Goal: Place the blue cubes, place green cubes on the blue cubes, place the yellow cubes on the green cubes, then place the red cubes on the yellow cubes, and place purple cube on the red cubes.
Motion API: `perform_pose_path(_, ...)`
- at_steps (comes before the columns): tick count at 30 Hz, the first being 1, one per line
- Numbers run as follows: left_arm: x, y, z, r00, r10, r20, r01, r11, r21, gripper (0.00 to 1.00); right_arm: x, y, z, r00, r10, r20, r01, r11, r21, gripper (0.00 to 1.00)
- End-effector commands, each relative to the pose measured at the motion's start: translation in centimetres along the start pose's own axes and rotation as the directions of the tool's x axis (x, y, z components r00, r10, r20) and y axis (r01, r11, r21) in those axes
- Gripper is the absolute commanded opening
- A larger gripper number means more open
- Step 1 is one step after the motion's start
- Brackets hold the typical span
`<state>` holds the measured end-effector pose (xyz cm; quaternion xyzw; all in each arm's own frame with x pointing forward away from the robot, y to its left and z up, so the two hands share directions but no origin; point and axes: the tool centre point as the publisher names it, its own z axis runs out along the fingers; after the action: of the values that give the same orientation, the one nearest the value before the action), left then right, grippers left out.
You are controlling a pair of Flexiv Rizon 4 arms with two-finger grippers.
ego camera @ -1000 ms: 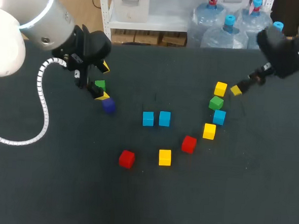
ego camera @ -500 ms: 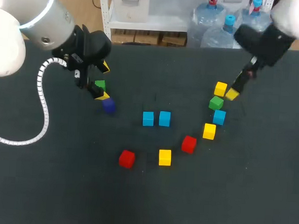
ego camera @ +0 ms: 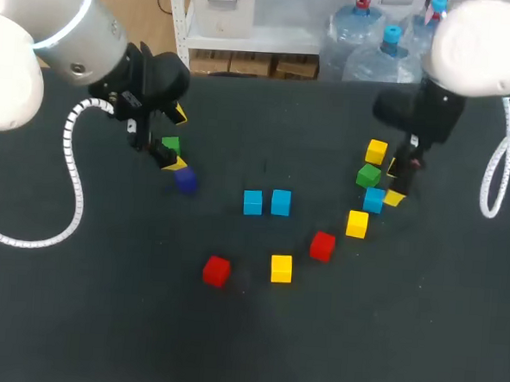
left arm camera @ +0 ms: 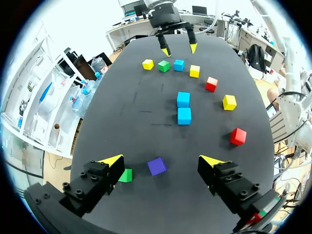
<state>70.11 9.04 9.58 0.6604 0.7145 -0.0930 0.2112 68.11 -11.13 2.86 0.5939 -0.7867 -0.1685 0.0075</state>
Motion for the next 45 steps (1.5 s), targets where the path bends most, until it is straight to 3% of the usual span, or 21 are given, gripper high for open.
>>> perform_pose_path(1,0.1,0.1,0.0,1.000,0.002,0.003,-0.002,1.000,0.001,1.00,1.2,-0.2,0.9,0.999,-0.024,0.049,0.023,0.999,0.024,1.00)
perform_pose_path(6,0.1,0.1,0.0,1.000,0.002,0.003,-0.002,1.000,0.001,1.00,0.9,-0.2,1.6,0.996,-0.081,0.033,0.079,0.996,0.042,1.00)
perform_pose_path(20,0.1,0.1,0.0,1.000,0.002,0.003,-0.002,1.000,0.001,1.00,-1.2,-0.7,3.1,0.996,-0.089,-0.030,0.091,0.994,0.066,1.00)
perform_pose_path(29,0.1,0.1,0.0,1.000,0.002,0.003,-0.002,1.000,0.001,1.00,-1.8,-1.8,3.0,0.991,-0.112,-0.067,0.117,0.991,0.071,1.00)
perform_pose_path(40,0.1,0.1,0.0,1.000,0.002,0.003,-0.002,1.000,0.001,1.00,-1.3,-1.0,3.5,0.992,-0.087,-0.089,0.094,0.992,0.087,1.00)
perform_pose_path(41,0.1,0.1,0.0,1.000,0.002,0.003,-0.002,1.000,0.001,1.00,-1.2,-0.9,3.5,0.992,-0.084,-0.089,0.092,0.992,0.089,0.97)
perform_pose_path(42,0.1,0.1,0.0,1.000,0.002,0.003,-0.002,1.000,0.001,1.00,-1.1,-0.8,3.5,0.993,-0.082,-0.088,0.090,0.992,0.090,0.61)
perform_pose_path(43,0.1,0.1,0.0,1.000,0.002,0.003,-0.002,1.000,0.001,1.00,-1.1,-0.7,3.5,0.993,-0.081,-0.088,0.089,0.992,0.091,0.49)
perform_pose_path(45,0.1,0.1,0.0,1.000,0.002,0.003,-0.002,1.000,0.001,1.00,-0.9,-0.6,3.5,0.993,-0.070,-0.091,0.079,0.992,0.097,0.36)
